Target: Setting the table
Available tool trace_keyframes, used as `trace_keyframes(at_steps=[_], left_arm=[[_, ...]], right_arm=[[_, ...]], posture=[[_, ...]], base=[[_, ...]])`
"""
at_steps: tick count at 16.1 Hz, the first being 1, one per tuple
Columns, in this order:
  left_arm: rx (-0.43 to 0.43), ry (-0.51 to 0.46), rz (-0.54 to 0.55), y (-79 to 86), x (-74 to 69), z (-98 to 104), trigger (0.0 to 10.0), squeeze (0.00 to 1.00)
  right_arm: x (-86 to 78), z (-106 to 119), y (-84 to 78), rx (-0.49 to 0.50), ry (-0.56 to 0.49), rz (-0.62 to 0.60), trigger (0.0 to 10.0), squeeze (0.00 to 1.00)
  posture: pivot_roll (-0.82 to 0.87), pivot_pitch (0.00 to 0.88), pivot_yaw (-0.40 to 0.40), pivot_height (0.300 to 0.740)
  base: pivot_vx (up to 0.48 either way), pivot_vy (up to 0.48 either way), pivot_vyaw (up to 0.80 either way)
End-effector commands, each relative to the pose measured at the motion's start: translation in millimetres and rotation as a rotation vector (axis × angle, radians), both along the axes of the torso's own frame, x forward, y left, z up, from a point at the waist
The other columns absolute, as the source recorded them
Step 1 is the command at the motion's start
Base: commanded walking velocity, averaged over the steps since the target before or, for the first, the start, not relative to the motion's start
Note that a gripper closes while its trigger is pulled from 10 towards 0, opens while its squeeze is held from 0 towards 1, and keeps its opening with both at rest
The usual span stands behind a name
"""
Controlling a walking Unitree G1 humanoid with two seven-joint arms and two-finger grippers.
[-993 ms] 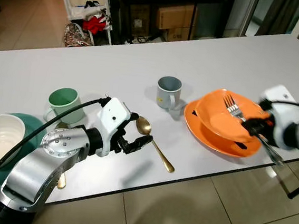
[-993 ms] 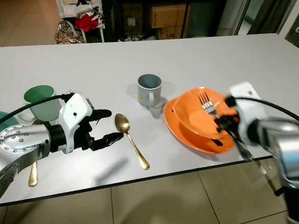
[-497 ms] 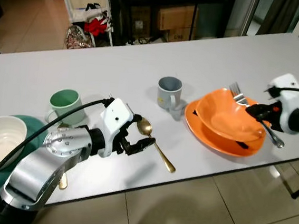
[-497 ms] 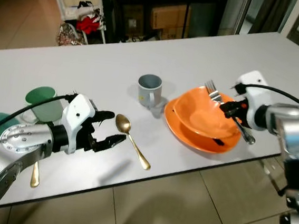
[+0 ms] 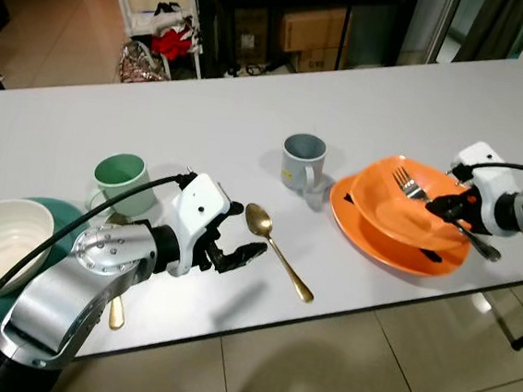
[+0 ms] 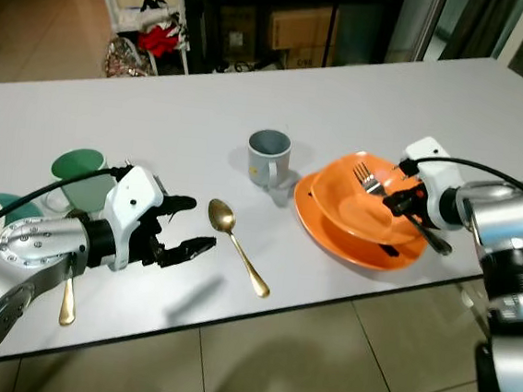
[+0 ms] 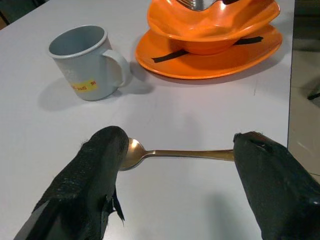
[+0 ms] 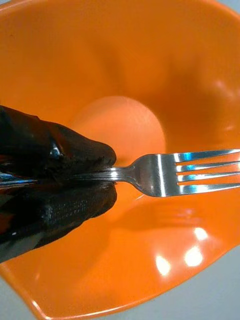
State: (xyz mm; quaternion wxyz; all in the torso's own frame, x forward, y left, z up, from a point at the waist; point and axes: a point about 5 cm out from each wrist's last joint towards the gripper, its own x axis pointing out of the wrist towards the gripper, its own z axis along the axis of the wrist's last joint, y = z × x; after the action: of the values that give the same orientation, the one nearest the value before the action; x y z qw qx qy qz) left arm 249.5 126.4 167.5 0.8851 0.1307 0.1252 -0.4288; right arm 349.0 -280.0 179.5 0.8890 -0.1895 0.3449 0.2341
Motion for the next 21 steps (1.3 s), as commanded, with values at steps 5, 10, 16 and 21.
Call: trace_keyframes(at_steps=[5, 10, 16, 21], left_arm=[[0.012, 0.007, -0.009, 3.9, -2.0, 2.5, 10.0, 0.07], [0.026, 0.000, 0.004, 8.1, -2.2, 2.7, 10.0, 0.07], [0.075, 0.001, 0.063, 25.2, 1.2, 1.8, 10.0, 0.07], [0.144, 0.026, 0.089, 43.6, -0.1, -2.0, 10.0, 0.07]], right_arm=[[8.4, 1.8, 4.1, -0.002, -0.006, 0.035, 10.0, 0.56], [12.7, 2.3, 7.6, 0.008, -0.021, 0.041, 10.0, 0.99], [24.1, 42.0, 73.4, 0.238, -0.209, 0.150, 10.0, 1.00], [6.3, 21.5, 175.5, 0.370, -0.141, 0.266, 10.0, 1.00]], posture=[[0.06, 0.000, 0.090, 0.740], [0.06, 0.000, 0.089, 0.740], [0.07, 0.000, 0.080, 0.740], [0.07, 0.000, 0.084, 0.740]], base=[[0.000, 0.000, 0.00], [0.000, 0.000, 0.00], [0.000, 0.000, 0.00], [0.000, 0.000, 0.00]])
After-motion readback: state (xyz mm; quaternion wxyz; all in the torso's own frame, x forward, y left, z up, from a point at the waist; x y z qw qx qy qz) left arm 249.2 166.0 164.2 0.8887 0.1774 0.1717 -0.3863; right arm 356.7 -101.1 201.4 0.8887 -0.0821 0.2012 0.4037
